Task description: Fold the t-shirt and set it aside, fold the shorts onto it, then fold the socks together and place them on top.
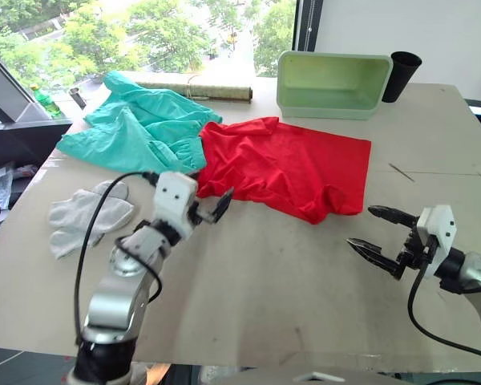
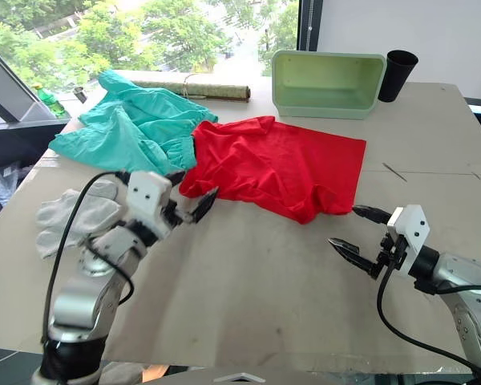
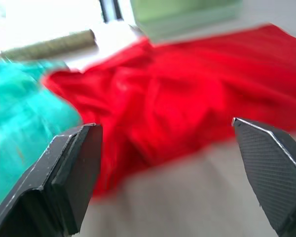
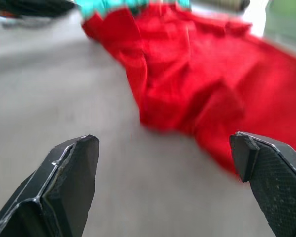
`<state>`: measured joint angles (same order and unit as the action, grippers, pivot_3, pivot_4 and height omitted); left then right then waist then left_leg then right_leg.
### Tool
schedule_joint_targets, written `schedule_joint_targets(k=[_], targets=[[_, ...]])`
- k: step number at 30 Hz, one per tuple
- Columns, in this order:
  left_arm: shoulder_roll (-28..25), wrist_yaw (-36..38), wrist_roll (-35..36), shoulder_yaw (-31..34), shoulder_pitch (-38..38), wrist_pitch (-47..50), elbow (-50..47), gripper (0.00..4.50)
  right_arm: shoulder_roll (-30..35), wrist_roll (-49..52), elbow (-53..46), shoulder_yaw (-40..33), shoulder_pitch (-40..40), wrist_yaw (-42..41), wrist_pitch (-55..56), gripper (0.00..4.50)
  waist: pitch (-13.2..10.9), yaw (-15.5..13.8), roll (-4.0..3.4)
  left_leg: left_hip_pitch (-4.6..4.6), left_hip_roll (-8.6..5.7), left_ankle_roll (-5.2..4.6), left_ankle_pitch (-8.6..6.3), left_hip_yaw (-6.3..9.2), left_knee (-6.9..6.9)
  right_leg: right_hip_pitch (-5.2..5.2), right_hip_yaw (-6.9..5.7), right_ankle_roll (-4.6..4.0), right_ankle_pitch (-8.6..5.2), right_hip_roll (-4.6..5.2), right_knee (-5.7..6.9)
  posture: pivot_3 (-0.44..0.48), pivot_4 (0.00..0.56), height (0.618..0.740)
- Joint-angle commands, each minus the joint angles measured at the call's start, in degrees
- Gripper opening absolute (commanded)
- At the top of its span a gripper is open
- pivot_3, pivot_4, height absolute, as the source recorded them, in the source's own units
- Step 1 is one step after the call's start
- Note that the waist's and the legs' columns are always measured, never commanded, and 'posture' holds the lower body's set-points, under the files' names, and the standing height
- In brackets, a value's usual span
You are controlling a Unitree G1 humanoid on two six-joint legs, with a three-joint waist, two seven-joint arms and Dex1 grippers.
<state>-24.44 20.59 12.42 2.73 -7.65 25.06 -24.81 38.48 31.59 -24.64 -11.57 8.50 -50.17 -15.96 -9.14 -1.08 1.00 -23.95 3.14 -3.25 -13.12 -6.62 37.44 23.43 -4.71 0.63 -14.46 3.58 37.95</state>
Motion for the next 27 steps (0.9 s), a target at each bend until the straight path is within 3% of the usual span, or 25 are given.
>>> schedule_joint_targets(k=[1,7,13,16,21,23,24,25,27], targets=[[1.2,-1.5,-2.3,-2.6,-4.9,1.1,3.6,4.50,0.4,1.4,-3.1,0.1,-1.1,0.2,-1.2,4.45,0.0,0.1,0.01,0.00,0.00,0.00,0.00,-0.01,-0.01,0.00,0.01,-0.02,0.02,0.00,0.00,0.000,0.150,0.740],[2.9,-0.9,-4.8,-7.1,-12.6,5.3,10.5,4.50,-0.3,0.9,-4.3,0.5,-1.3,1.1,-1.5,4.45,0.0,0.2,0.04,-0.01,0.00,0.03,0.01,-0.02,-0.03,0.01,0.03,-0.03,0.02,-0.04,0.00,0.000,0.150,0.740],[5.2,-2.5,-5.1,-6.6,-17.0,8.8,15.0,4.50,-0.3,0.8,-4.9,-0.2,-0.6,1.9,-1.3,4.45,0.0,0.2,0.05,0.00,0.00,0.06,0.03,-0.01,-0.01,0.01,0.03,-0.02,0.02,-0.02,0.04,0.000,0.150,0.740],[5.8,-2.4,-5.1,-6.9,-18.1,10.2,16.2,3.87,-0.4,0.7,-5.3,-0.2,0.0,2.2,-1.1,4.50,0.0,0.2,0.05,0.01,0.00,0.13,0.07,-0.01,-0.01,0.01,0.04,-0.01,0.03,-0.02,0.06,0.000,0.150,0.740],[7.0,-2.5,-4.1,-6.3,-17.4,13.5,15.1,1.40,-0.7,0.6,-5.9,-0.5,1.0,2.7,-0.8,4.50,0.0,0.2,0.06,0.00,0.00,0.23,0.13,-0.01,-0.01,0.01,0.04,-0.01,0.04,-0.01,0.06,0.000,0.150,0.740],[6.8,-2.7,-4.4,-6.2,-17.3,14.0,14.7,0.90,-0.7,0.6,-5.8,-0.4,1.1,2.7,-0.6,4.50,0.0,0.2,0.06,0.00,0.00,0.23,0.14,-0.01,-0.01,0.01,0.04,-0.01,0.04,-0.02,0.06,0.000,0.150,0.740],[6.5,-2.7,-4.6,-6.1,-17.3,13.9,14.7,0.31,-0.8,0.3,-5.5,-0.1,0.5,3.0,-0.6,4.50,0.0,0.2,0.06,0.00,0.00,0.23,0.13,0.00,-0.01,0.01,0.04,-0.01,0.04,-0.02,0.06,0.000,0.150,0.740],[6.4,-2.8,-4.7,-5.9,-17.3,13.9,14.7,0.04,-0.9,0.1,-5.1,0.2,-0.3,3.8,-1.0,4.50,0.0,0.2,0.06,0.00,0.00,0.23,0.13,-0.01,-0.01,0.01,0.04,-0.01,0.04,-0.02,0.06,0.000,0.150,0.740],[6.5,-2.9,-4.5,-5.4,-17.2,13.5,14.4,0.01,-1.1,-0.5,-4.2,1.1,-2.5,5.1,-2.0,4.50,0.0,0.3,0.06,0.01,0.00,0.22,0.13,-0.01,0.00,0.01,0.05,0.00,0.04,-0.01,0.07,0.000,0.150,0.740]])
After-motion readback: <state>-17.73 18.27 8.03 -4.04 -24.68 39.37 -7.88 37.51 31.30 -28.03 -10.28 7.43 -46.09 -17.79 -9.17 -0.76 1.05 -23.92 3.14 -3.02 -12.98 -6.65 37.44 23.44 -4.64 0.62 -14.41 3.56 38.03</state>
